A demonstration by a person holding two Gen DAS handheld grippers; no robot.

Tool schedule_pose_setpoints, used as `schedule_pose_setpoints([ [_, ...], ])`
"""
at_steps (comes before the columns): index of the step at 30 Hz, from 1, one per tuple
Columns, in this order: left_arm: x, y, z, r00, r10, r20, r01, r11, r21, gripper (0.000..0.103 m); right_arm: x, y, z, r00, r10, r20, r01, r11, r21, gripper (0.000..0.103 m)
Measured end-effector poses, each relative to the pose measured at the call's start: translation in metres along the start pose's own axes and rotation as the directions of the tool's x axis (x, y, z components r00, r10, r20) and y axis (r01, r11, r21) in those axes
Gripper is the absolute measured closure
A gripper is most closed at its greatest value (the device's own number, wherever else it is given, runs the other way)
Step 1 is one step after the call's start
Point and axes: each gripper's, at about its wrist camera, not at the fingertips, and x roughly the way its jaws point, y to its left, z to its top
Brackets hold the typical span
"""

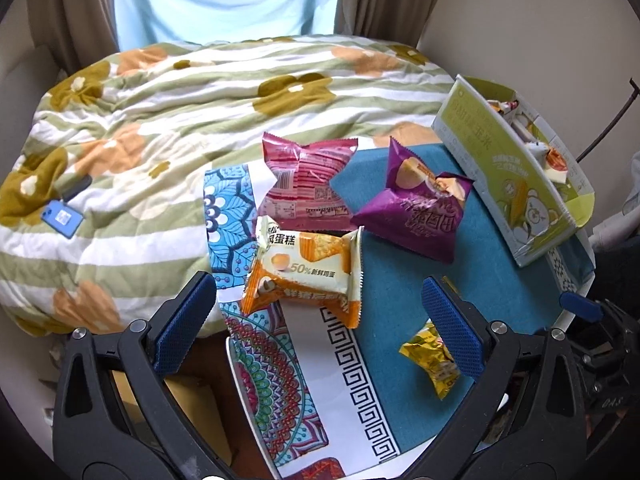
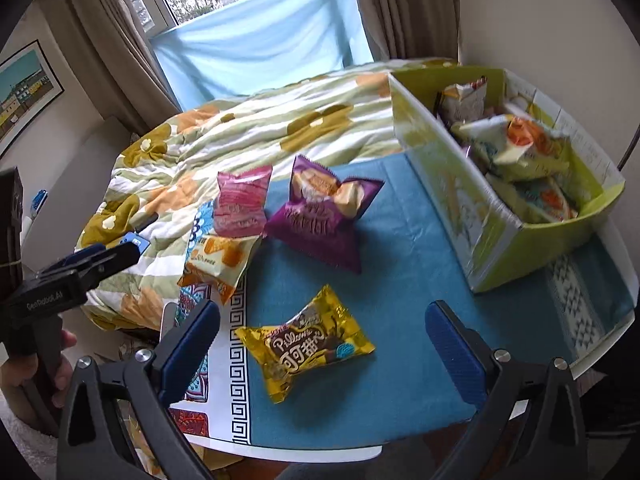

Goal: Organize snacks
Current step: 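Withdraw both tools from the box toward the remaining snacks, then grasp the chiffon cake bag with the left gripper while the right gripper grasps the yellow Pillows bag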

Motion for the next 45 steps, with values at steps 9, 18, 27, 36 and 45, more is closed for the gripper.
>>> schedule_pose_setpoints([
  [9,0.079,0.018,0.002,0.993,-0.021,-0.115,0.022,1.0,0.008,0.001,0.058,-0.008,-0.034,0.984,0.041,-0.173,-0.018,0.991,0.134,0.001],
  [18,0.121,0.019,0.008,0.982,-0.027,-0.184,0.035,0.999,0.04,0.001,0.095,-0.023,-0.052,0.954,0.169,-0.248,-0.08,0.939,0.334,0.001],
  [27,0.137,0.023,0.003,0.977,-0.044,-0.209,0.054,0.998,0.042,0.008,0.119,-0.022,-0.047,0.94,0.212,-0.269,-0.095,0.916,0.39,0.001],
  [36,0.128,0.024,-0.005,0.976,-0.07,-0.206,0.074,0.997,0.008,0.018,0.129,-0.015,-0.035,0.944,0.196,-0.266,-0.093,0.931,0.354,0.001],
  [45,0.109,0.018,-0.022,0.977,-0.068,-0.204,0.067,0.998,-0.013,0.019,0.135,-0.015,-0.022,0.953,0.16,-0.256,-0.075,0.947,0.314,0.001],
])
